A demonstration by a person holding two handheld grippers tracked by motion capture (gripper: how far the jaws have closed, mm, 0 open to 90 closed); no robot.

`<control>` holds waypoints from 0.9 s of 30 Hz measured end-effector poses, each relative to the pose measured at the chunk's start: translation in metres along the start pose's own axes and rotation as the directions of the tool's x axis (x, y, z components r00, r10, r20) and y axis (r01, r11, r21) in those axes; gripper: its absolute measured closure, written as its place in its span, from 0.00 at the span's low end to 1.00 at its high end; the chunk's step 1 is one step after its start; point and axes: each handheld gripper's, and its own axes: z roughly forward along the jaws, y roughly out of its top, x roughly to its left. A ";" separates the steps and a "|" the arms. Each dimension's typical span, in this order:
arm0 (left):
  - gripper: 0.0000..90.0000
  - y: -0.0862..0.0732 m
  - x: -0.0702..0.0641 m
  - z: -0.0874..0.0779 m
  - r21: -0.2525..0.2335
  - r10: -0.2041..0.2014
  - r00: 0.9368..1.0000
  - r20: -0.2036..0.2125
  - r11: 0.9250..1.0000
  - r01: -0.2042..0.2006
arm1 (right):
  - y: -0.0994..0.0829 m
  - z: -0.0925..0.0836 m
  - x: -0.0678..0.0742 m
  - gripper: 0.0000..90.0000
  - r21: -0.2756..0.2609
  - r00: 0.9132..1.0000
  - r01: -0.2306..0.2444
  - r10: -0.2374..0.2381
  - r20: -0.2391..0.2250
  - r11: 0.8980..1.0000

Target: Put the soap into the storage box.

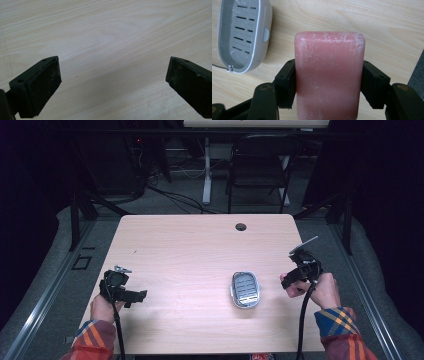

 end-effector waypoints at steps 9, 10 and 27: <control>0.00 0.000 0.000 0.001 0.003 0.003 1.000 -0.001 1.000 -0.003 | 0.006 -0.010 0.010 0.41 -0.005 1.000 0.010 -0.010 0.004 1.000; 0.00 0.000 0.000 0.001 0.003 0.003 1.000 -0.001 1.000 -0.003 | 0.007 -0.011 0.011 0.41 -0.013 1.000 0.012 -0.012 0.001 1.000; 0.00 0.001 -0.001 0.001 0.005 0.003 1.000 0.005 1.000 -0.003 | 0.019 -0.015 0.038 0.41 0.001 0.997 0.078 -0.078 -0.012 0.997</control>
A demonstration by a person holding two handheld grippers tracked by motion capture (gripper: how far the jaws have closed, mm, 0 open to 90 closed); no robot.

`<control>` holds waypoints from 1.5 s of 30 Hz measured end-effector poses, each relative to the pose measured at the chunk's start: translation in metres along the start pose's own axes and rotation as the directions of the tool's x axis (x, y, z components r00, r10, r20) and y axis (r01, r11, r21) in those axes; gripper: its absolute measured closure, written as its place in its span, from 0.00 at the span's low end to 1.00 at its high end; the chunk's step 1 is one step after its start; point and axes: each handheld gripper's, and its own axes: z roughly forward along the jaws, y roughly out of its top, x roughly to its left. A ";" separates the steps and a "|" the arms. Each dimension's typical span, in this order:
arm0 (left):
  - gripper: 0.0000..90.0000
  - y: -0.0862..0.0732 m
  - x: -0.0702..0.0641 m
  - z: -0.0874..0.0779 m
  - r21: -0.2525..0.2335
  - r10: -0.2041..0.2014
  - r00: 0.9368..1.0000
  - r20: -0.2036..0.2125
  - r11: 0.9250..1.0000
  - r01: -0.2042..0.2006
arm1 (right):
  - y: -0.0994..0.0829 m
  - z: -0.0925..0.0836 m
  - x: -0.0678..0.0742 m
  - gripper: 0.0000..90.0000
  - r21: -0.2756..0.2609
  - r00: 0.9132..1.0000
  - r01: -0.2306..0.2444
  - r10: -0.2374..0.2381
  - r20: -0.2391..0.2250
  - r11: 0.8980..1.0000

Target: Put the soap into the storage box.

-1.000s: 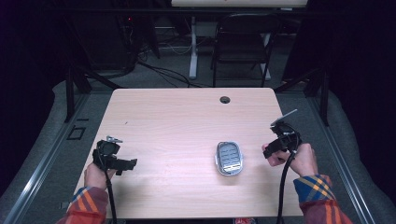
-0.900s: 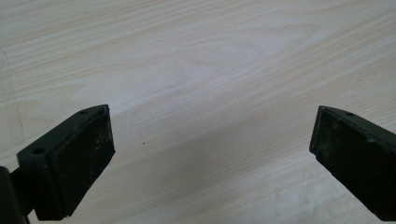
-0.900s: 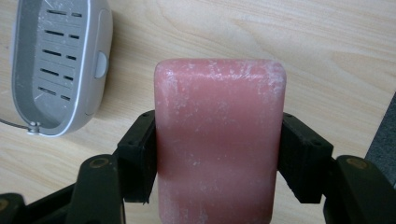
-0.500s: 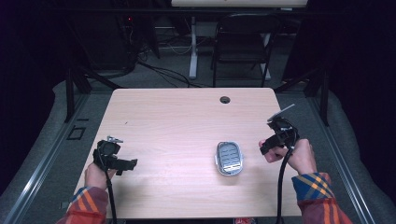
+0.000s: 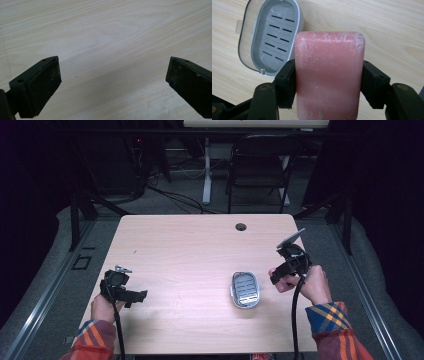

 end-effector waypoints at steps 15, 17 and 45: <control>0.00 0.001 0.000 0.001 -0.001 0.009 1.000 0.002 1.000 -0.009 | 0.009 0.009 0.019 0.41 0.007 0.999 0.038 -0.038 -0.017 0.999; 0.00 0.001 0.000 0.001 -0.002 0.007 1.000 0.002 1.000 -0.007 | 0.011 0.011 0.024 0.41 0.010 0.999 0.043 -0.043 -0.018 0.999; 0.00 0.001 -0.001 0.000 -0.001 0.016 1.000 0.011 1.000 -0.016 | 0.036 0.029 0.060 0.41 0.073 0.994 0.108 -0.108 -0.011 0.991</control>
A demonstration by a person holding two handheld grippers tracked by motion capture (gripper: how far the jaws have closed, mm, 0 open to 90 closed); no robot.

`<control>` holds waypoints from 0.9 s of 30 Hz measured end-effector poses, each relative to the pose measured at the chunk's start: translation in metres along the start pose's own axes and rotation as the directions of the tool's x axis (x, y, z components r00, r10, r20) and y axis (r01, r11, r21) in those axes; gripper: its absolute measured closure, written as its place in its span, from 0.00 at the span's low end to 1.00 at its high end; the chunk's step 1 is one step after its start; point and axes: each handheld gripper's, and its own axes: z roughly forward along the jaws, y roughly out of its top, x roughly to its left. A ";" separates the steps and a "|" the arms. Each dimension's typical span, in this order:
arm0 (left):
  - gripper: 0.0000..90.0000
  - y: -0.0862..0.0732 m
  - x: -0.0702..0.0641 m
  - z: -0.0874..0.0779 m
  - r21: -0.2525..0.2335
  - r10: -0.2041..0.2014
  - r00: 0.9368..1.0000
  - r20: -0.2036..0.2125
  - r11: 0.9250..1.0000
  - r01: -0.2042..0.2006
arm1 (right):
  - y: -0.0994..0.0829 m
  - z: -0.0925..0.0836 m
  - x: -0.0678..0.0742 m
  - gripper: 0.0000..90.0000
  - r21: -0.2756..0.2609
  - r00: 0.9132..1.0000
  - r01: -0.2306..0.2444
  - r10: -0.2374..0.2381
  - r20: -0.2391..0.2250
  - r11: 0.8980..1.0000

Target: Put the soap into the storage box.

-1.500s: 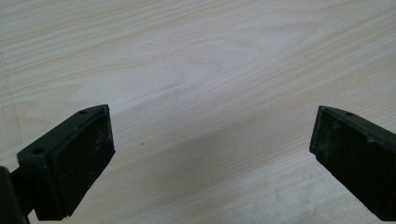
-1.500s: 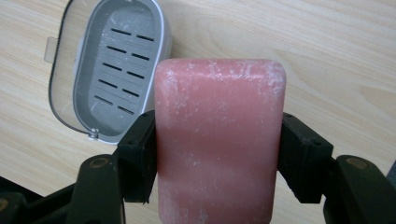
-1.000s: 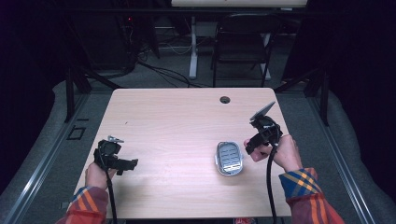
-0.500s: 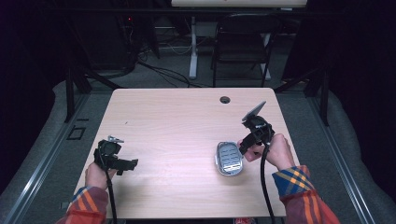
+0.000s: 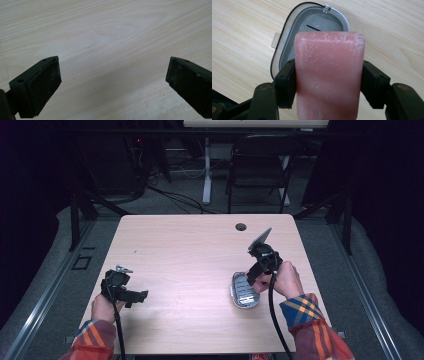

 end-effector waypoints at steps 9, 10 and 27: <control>0.00 0.000 0.000 0.000 -0.001 0.001 1.000 0.001 1.000 -0.001 | 0.008 0.014 0.009 0.41 0.007 1.000 -0.006 0.006 -0.022 1.000; 0.00 0.000 0.000 0.000 -0.001 0.001 1.000 0.002 1.000 -0.001 | 0.008 0.014 0.009 0.41 0.007 1.000 -0.006 0.006 -0.022 1.000; 0.00 0.001 -0.001 0.001 -0.001 0.011 1.000 0.011 1.000 -0.011 | 0.016 0.031 0.016 0.41 0.053 0.999 -0.040 0.040 -0.006 0.998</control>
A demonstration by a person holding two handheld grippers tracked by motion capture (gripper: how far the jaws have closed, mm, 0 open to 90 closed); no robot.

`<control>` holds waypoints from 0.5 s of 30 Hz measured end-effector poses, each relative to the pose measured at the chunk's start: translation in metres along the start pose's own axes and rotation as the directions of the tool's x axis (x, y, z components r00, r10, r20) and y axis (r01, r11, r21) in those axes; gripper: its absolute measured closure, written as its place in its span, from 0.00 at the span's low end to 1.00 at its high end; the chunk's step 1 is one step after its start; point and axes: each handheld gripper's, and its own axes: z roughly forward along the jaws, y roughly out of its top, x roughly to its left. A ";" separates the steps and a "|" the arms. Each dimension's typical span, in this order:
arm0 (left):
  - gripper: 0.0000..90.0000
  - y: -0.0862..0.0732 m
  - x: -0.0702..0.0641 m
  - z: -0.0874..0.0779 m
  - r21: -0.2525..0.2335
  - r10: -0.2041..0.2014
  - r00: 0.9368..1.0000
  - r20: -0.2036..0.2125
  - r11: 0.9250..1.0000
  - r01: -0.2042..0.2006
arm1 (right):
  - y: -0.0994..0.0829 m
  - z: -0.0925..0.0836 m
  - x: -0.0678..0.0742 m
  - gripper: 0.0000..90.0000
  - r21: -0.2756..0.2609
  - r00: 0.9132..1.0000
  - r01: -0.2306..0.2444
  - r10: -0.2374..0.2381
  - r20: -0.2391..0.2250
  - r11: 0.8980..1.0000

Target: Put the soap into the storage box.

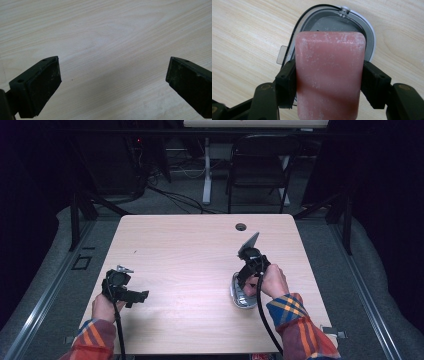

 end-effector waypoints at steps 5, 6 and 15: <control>0.00 0.000 0.000 0.000 0.000 0.003 1.000 -0.001 1.000 -0.003 | 0.001 0.003 0.000 0.41 0.019 1.000 -0.014 0.014 0.010 1.000; 0.00 0.000 0.000 0.000 0.001 0.003 1.000 -0.001 1.000 -0.003 | 0.001 0.005 0.001 0.41 0.000 0.999 -0.038 0.038 0.004 0.999; 0.00 0.000 0.000 0.000 0.002 0.003 1.000 0.001 1.000 -0.003 | 0.001 -0.003 -0.003 0.40 0.005 0.999 -0.032 0.032 -0.010 0.999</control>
